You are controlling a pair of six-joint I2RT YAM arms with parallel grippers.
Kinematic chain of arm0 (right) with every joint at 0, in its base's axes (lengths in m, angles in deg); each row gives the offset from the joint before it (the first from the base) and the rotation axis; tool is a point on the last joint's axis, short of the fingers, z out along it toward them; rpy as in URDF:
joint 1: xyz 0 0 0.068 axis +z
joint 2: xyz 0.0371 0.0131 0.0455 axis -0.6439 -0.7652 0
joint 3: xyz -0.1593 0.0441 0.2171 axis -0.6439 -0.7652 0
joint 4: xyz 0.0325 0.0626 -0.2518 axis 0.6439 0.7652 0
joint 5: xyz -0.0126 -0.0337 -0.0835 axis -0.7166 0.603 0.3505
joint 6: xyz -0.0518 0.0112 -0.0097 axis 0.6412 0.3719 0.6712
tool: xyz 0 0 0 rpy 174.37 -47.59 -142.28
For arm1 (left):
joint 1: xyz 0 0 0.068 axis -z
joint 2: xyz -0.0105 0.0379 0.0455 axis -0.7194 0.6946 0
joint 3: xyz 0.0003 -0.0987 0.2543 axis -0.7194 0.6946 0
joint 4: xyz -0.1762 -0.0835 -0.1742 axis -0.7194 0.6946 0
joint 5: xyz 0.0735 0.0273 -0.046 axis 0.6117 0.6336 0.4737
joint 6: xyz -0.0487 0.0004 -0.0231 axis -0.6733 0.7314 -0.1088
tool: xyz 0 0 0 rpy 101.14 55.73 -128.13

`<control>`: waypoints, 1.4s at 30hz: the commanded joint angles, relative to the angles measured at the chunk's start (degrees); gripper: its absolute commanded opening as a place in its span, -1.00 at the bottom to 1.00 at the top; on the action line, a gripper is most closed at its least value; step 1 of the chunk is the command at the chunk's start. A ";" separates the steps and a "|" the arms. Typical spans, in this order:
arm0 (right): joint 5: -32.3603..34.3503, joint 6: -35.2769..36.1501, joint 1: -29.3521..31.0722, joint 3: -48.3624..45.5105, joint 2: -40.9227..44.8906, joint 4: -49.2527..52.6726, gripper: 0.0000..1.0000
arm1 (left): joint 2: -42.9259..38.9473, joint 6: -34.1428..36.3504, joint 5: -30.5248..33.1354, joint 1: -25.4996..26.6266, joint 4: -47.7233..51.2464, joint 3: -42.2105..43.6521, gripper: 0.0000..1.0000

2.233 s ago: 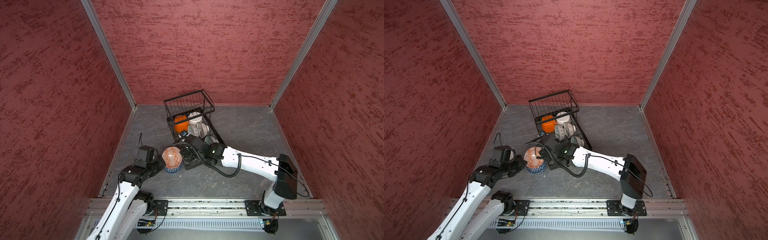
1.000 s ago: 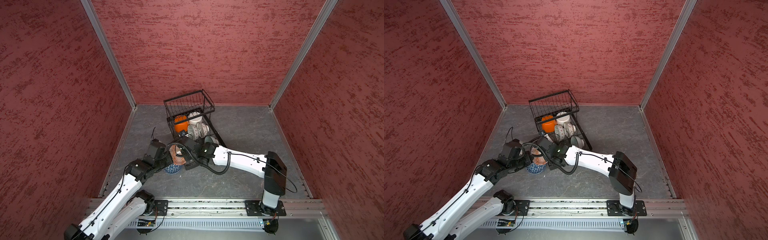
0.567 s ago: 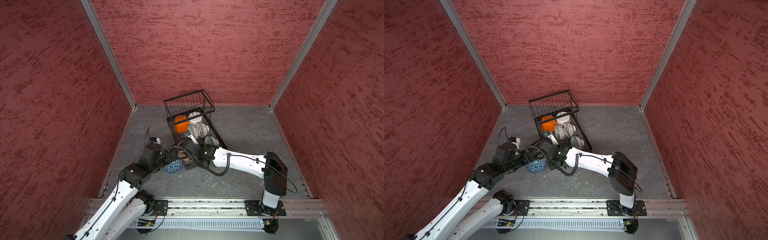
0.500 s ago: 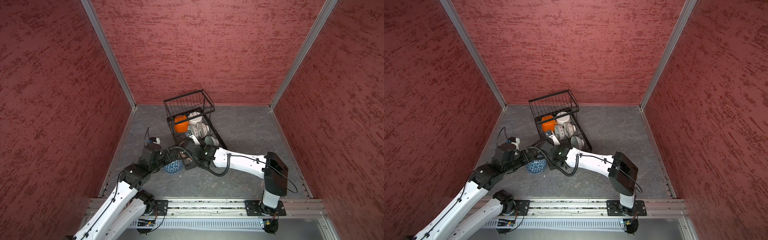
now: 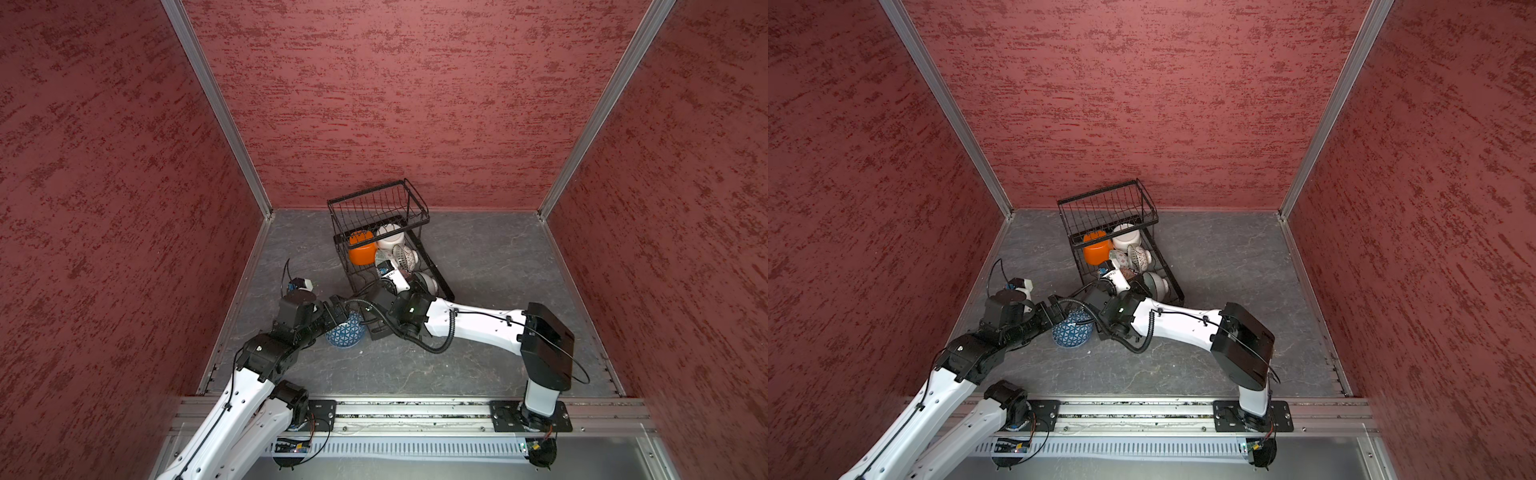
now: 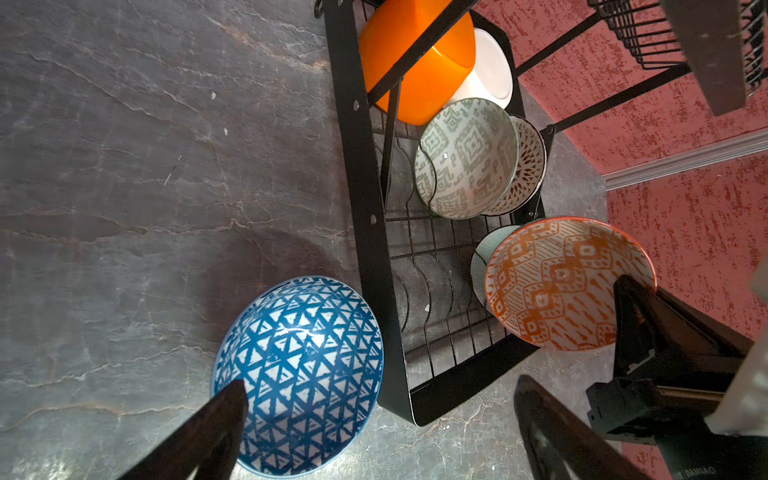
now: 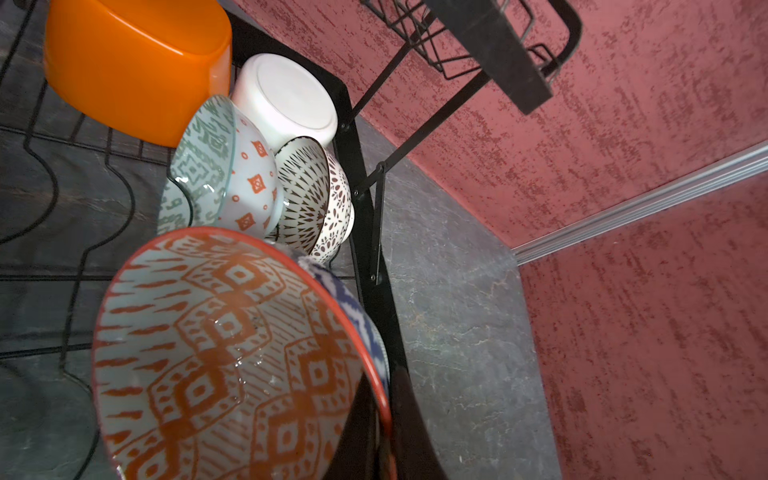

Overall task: Load the bowls into the dish rack
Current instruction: 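Lower the orange-patterned bowl into the rack slot nearest the robot with the right gripper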

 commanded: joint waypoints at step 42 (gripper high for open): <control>4.23 16.51 -1.38 -2.63 -12.50 -17.41 -1.00 | -1.67 3.77 -8.82 -11.43 -1.86 5.24 0.99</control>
